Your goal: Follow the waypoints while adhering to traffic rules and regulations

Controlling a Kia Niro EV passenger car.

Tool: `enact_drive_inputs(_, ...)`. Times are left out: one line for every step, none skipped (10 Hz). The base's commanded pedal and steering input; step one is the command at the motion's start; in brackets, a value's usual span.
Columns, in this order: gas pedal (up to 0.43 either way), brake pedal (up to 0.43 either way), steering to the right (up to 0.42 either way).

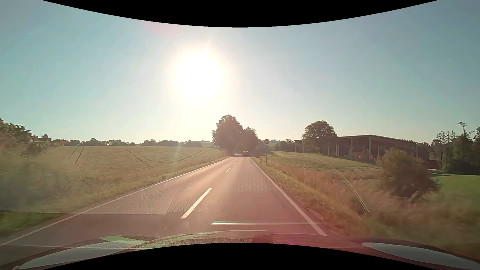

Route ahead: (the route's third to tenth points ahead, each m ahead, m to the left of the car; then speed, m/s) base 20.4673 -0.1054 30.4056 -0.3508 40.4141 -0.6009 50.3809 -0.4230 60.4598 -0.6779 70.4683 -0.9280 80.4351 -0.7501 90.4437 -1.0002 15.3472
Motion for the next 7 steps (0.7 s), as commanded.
enact_drive_inputs(0.11,0.0,-0.002)
enact_drive_inputs(0.11,0.0,-0.002)
enact_drive_inputs(0.11,0.0,-0.002)
enact_drive_inputs(0.11,0.0,-0.002)
enact_drive_inputs(0.11,0.0,-0.002)
enact_drive_inputs(0.11,0.0,-0.001)
enact_drive_inputs(0.11,0.0,-0.001)
